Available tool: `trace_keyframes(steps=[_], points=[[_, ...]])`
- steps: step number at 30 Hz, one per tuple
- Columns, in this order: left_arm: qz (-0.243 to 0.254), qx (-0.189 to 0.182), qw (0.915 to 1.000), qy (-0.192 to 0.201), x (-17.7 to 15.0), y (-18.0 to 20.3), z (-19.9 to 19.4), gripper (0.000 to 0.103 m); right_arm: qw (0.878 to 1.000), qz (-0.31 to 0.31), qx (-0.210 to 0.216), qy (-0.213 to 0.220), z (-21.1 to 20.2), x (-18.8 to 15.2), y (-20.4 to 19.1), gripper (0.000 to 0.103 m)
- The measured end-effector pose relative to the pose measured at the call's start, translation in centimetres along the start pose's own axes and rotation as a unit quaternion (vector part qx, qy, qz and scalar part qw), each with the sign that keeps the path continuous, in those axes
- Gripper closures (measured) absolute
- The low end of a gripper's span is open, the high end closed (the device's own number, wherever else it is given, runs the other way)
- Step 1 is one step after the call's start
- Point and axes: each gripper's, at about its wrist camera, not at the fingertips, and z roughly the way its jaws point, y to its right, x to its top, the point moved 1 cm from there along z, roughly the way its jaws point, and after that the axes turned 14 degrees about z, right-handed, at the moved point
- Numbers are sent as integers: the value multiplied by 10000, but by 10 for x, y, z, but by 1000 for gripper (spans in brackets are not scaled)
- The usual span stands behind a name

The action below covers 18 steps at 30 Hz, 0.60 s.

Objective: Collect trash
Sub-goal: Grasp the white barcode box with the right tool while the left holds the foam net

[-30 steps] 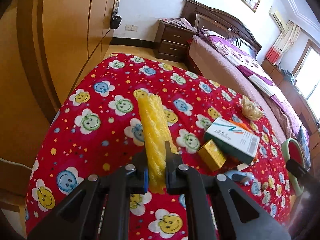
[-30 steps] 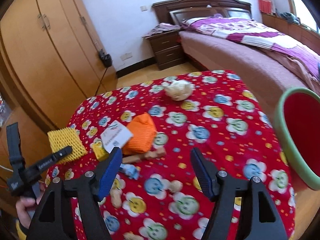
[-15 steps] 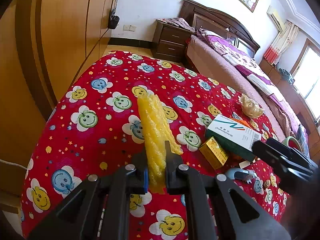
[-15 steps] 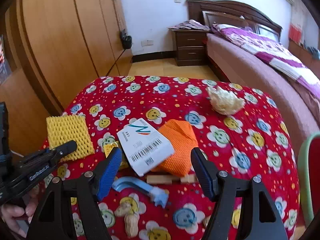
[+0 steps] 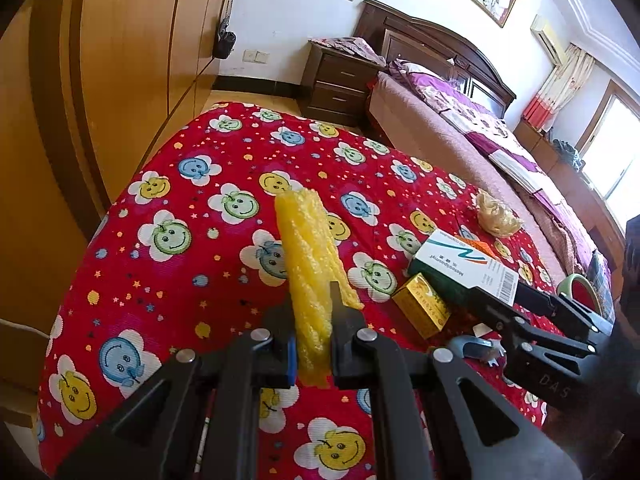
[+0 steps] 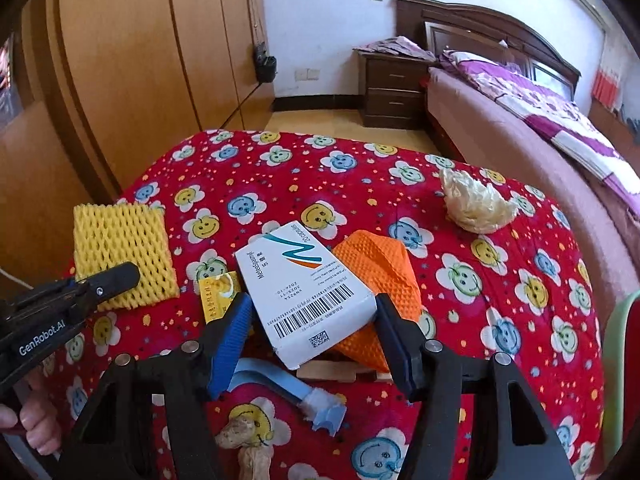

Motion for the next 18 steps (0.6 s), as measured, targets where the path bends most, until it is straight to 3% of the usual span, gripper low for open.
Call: trace_keyframes(steps=[18], points=[[264,-577,9974,350,0,45,-43,93,9912,1037,38,824,-100,-27,53,40]])
